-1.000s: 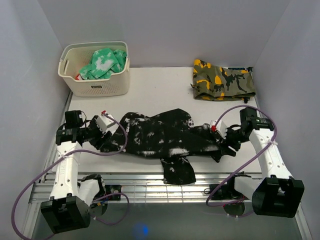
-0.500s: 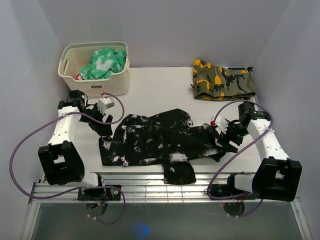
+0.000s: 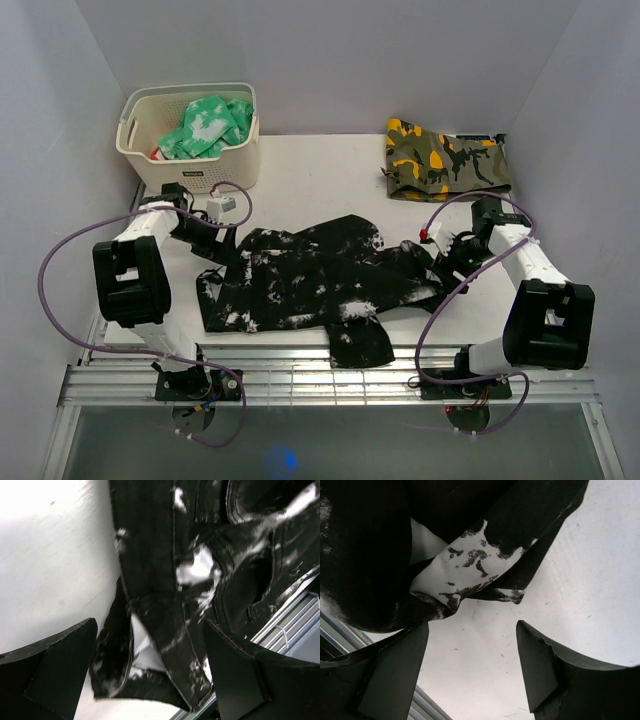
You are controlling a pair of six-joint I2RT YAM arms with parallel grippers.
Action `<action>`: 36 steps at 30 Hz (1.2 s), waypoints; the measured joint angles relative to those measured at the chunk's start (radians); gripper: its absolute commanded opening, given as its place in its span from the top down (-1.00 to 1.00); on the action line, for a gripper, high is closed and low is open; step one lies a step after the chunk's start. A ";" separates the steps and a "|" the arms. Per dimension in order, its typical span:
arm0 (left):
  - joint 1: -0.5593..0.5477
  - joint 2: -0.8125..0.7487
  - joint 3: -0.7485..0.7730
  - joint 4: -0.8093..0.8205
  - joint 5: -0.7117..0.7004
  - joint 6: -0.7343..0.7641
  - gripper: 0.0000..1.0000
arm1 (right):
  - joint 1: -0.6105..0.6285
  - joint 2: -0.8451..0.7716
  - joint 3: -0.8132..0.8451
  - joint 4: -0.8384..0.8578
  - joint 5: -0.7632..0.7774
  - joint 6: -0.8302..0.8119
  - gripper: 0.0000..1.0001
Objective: Fold and stack the trousers
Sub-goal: Flatten the trousers out
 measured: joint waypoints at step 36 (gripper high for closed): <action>-0.156 -0.412 0.283 0.064 -0.246 0.047 1.00 | -0.008 0.110 0.237 0.016 -0.113 -0.008 -0.87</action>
